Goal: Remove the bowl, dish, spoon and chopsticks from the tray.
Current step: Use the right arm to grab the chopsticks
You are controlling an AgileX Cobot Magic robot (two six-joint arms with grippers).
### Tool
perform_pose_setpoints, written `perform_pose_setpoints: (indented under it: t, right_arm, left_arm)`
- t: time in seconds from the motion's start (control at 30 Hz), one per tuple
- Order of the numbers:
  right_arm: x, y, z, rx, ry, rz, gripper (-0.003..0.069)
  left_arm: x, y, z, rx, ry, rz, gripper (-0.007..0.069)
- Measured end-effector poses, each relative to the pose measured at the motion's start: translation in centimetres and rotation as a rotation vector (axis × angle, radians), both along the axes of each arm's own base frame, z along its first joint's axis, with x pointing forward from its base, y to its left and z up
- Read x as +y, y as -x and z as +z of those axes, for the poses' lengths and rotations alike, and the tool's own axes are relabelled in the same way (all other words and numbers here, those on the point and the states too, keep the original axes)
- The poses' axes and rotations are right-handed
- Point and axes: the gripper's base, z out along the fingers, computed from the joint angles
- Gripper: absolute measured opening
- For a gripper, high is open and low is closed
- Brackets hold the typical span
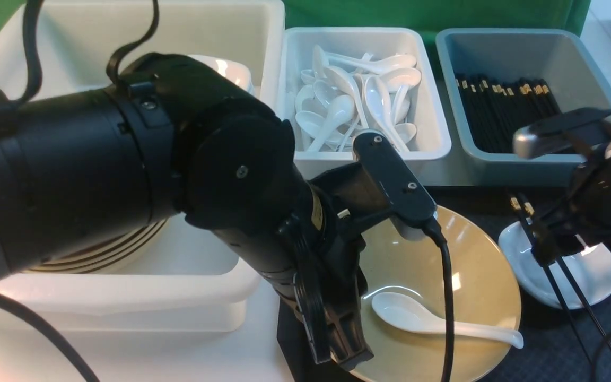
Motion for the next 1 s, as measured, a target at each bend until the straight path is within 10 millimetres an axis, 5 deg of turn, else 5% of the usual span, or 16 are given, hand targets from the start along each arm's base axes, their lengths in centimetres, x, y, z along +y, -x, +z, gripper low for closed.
perform_pose_setpoints:
  t: [0.33, 0.43, 0.7, 0.87, 1.0]
  right_arm:
    - [0.2, -2.2, -4.1, 0.016, 0.037, -0.055, 0.0572]
    - [0.2, -2.3, -4.5, 0.027, 0.038, -0.064, 0.0515]
    - [0.1, -1.9, -4.6, 0.076, 0.049, -0.07, 0.0164]
    - [0.0, -1.2, -3.7, 0.105, 0.057, -0.074, 0.015]
    - [-0.2, -0.2, -0.5, 0.024, 0.041, -0.075, 0.015]
  left_arm:
    - [0.7, -0.1, -1.1, 0.018, -0.042, 0.017, -0.0011]
    - [0.8, 0.0, -1.8, 0.022, -0.048, 0.026, -0.0011]
    - [1.1, 0.0, -2.6, 0.03, -0.054, 0.045, -0.0011]
    - [1.0, 0.0, -2.6, 0.028, -0.051, 0.046, -0.0011]
    - [1.1, 0.0, -2.6, 0.032, -0.051, 0.058, -0.0011]
